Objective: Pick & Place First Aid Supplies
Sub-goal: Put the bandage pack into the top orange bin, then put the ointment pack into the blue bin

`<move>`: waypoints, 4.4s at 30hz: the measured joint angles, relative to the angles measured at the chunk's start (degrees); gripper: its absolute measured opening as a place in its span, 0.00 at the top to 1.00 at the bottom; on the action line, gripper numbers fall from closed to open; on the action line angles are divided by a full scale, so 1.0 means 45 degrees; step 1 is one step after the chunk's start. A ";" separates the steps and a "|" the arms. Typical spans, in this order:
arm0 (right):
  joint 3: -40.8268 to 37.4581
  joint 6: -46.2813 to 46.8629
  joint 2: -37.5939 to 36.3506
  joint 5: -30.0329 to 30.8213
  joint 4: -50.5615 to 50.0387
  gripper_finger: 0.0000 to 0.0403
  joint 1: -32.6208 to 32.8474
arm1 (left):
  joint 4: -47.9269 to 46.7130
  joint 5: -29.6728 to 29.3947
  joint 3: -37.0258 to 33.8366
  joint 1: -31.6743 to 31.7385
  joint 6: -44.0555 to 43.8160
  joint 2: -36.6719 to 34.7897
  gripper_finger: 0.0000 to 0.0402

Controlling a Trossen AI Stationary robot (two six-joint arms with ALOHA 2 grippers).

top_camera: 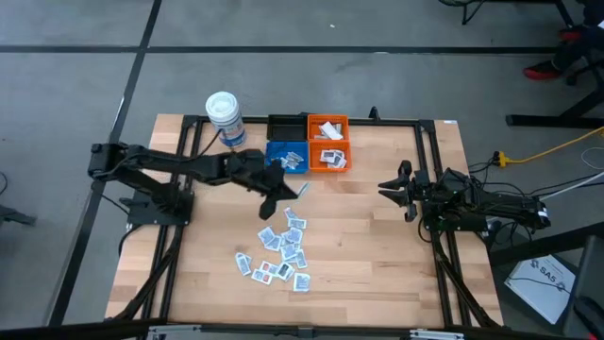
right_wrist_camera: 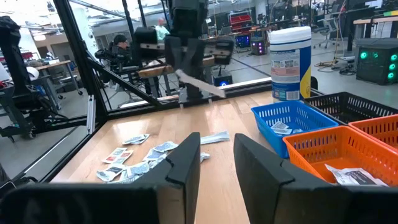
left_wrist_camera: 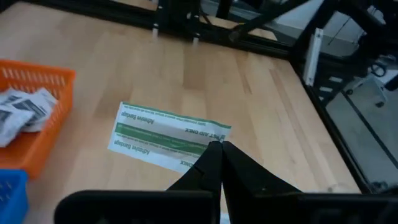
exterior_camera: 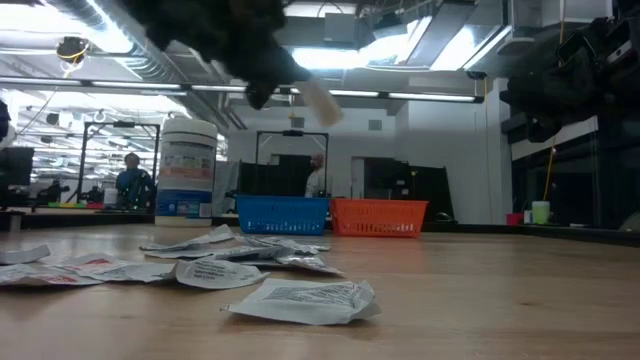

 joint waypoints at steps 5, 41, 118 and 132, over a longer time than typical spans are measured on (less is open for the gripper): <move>0.0003 -0.0004 0.0000 0.0001 0.0000 0.75 0.0000 | -0.0715 0.0107 0.1735 0.0861 0.0335 0.1435 1.00; -0.0001 0.0001 0.0001 -0.0003 0.0000 0.75 0.0000 | -0.2928 -0.1679 0.9544 0.5246 0.2259 0.8960 1.00; -0.0001 -0.0004 0.0004 -0.0003 0.0000 0.75 -0.0005 | -0.9691 -0.2926 0.9544 -0.0005 0.4354 0.5028 0.73; 0.0001 -0.0002 0.0001 -0.0001 0.0000 0.75 -0.0002 | -0.9434 -0.2926 0.8087 -0.3831 0.3698 0.5033 0.77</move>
